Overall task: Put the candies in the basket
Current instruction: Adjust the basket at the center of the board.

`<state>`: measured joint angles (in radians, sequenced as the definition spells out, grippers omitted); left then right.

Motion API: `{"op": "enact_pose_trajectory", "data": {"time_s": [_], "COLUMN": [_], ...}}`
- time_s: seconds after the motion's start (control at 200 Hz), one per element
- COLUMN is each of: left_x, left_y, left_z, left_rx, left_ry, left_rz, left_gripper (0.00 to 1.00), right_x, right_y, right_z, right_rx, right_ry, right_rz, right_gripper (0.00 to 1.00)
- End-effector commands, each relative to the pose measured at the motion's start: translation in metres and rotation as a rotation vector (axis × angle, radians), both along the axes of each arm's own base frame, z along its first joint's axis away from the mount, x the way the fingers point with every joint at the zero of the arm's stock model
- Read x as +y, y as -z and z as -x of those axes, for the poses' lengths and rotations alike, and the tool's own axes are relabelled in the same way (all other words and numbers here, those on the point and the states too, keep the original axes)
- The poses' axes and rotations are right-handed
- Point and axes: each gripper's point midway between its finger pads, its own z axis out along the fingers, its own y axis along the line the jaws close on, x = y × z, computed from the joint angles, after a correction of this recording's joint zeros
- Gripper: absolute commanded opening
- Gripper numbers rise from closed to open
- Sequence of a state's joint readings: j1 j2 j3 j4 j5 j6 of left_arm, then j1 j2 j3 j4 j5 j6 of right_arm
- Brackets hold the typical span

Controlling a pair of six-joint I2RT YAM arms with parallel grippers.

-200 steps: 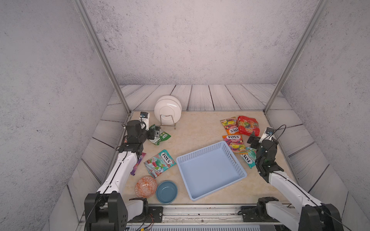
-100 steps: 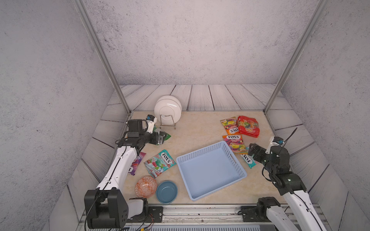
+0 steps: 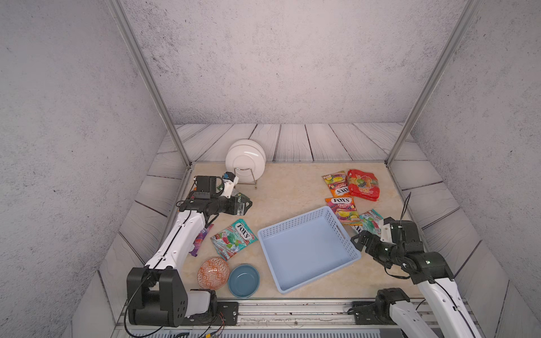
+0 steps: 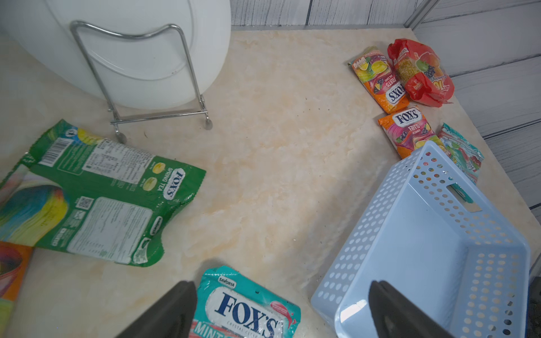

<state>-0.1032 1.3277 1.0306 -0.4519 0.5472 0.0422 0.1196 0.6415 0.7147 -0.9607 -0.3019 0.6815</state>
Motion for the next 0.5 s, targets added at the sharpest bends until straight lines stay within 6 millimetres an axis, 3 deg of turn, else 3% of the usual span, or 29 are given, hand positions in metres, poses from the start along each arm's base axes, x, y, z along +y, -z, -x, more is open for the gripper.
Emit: {"op": "enact_pose_trajectory", "data": {"time_s": [0.0,0.325,0.495], "left_x": [-0.012,-0.033,-0.045], "left_y": [0.011,0.045,0.056], "left_z": [0.002,0.009,0.013], "left_rx": [0.029,0.125,0.179], "left_ry": [0.055,0.11,0.143], "left_rz": [-0.017,-0.039,-0.046], "left_gripper": [0.98,0.98,0.98], "right_x": [0.008,0.031,0.036], "right_y": [0.01,0.033,0.033], "right_z": [0.02,0.026,0.023], "right_rx": [0.096,0.177,0.183], "right_ry": [-0.033,-0.13,-0.145], "right_rz": [-0.044,-0.152,-0.17], "right_gripper": [0.99,0.93,0.93]}}
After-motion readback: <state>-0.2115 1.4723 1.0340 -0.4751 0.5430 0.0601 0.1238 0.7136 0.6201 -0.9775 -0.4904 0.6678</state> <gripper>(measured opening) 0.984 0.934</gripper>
